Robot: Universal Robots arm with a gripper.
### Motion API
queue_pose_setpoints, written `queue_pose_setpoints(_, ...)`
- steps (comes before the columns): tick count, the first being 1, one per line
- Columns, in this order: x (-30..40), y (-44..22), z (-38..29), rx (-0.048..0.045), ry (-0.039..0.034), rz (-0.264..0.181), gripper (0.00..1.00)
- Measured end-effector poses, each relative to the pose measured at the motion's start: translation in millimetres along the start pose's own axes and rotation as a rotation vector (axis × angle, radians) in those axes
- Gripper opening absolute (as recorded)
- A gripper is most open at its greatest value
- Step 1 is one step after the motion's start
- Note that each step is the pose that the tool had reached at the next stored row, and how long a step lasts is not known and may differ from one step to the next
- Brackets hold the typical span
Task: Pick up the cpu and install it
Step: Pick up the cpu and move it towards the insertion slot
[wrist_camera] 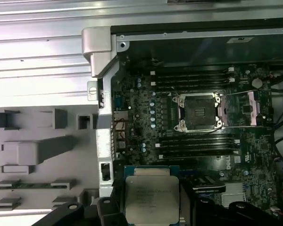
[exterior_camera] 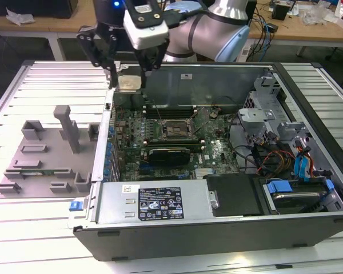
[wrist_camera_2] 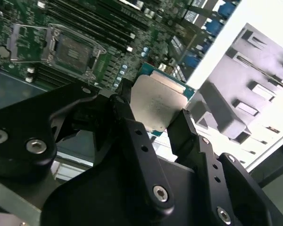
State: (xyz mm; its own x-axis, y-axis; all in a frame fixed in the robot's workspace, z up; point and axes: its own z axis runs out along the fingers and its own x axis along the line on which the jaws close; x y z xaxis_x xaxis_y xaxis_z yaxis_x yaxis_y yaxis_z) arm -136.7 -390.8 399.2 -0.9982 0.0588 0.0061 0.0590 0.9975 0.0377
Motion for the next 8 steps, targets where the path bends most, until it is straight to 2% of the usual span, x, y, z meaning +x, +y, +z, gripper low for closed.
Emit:
queue_pose_setpoints(3,-13.2,0.7,0.2,0.0000,0.0001,0.000,0.55)
queue_pose_setpoints(5,-24.7,1.4,0.5,0.0001,0.0002,0.000,0.55)
queue_pose_setpoints(8,-34.6,2.0,1.7,0.0000,0.0002,0.000,0.55)
